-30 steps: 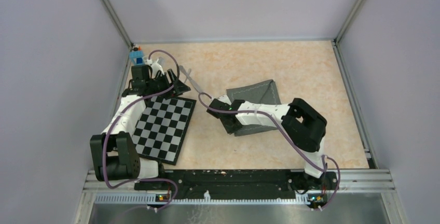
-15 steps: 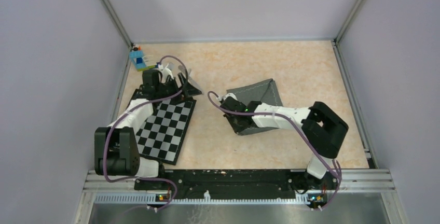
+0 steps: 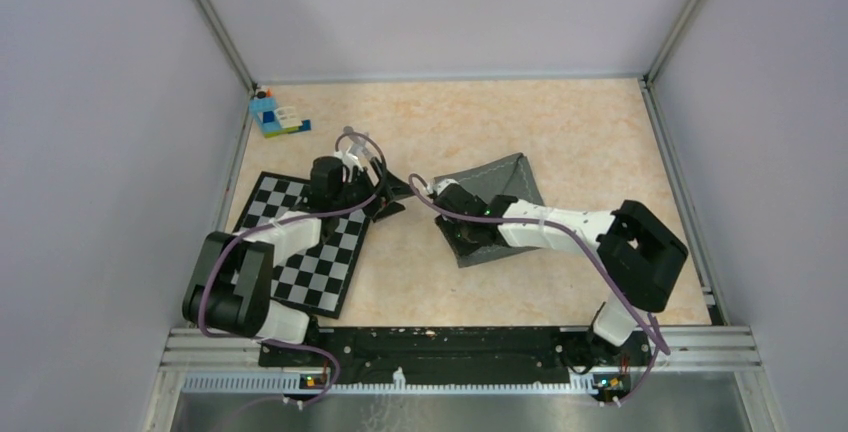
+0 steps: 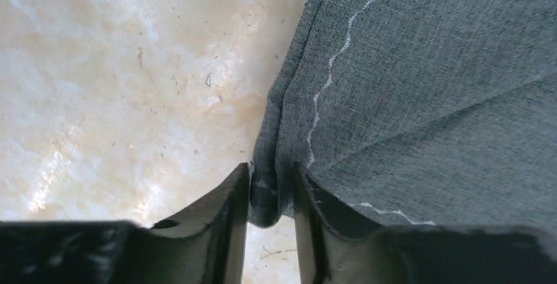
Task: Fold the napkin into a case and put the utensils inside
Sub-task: Pick up the upper triangle-folded napkin from the center of the board.
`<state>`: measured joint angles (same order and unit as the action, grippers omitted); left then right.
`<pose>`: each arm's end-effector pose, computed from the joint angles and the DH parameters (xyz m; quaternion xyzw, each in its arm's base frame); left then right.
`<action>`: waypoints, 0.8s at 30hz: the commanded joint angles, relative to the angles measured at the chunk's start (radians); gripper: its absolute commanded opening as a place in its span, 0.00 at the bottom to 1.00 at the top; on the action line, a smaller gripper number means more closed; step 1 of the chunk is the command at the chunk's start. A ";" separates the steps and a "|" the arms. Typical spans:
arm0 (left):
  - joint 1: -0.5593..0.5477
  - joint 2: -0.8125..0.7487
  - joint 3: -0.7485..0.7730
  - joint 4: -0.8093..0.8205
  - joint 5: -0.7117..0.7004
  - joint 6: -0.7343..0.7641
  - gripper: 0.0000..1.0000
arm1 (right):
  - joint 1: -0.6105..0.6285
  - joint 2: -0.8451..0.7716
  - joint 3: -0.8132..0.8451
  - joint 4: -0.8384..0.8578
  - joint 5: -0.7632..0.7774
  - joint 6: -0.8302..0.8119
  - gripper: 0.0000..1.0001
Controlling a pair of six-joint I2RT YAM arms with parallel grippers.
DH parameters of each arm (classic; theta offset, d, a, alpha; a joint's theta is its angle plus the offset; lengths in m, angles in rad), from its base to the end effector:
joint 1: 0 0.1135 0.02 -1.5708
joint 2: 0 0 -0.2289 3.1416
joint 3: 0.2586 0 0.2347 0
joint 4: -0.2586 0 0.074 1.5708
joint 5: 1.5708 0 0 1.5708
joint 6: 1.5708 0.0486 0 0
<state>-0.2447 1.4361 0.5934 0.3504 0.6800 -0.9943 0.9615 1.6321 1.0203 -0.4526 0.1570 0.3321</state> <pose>0.2677 -0.0983 0.1581 -0.1368 0.8155 -0.5141 0.2280 0.1856 0.2527 0.1541 -0.2801 0.9238 0.0899 0.2450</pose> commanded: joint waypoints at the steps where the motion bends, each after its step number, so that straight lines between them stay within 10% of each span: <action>1: -0.001 -0.067 0.055 -0.036 -0.083 0.058 0.82 | -0.007 0.064 0.095 -0.077 -0.029 -0.006 0.38; 6: 0.006 -0.118 0.089 -0.140 -0.114 0.142 0.83 | 0.000 0.093 0.142 -0.149 -0.054 0.006 0.54; 24: 0.131 -0.164 0.033 -0.154 0.007 0.192 0.84 | 0.034 0.300 0.215 -0.233 0.034 0.036 0.50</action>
<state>-0.1329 1.3117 0.6411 0.1848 0.6445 -0.8330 0.9863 1.8709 1.2392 -0.6765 0.1593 0.3523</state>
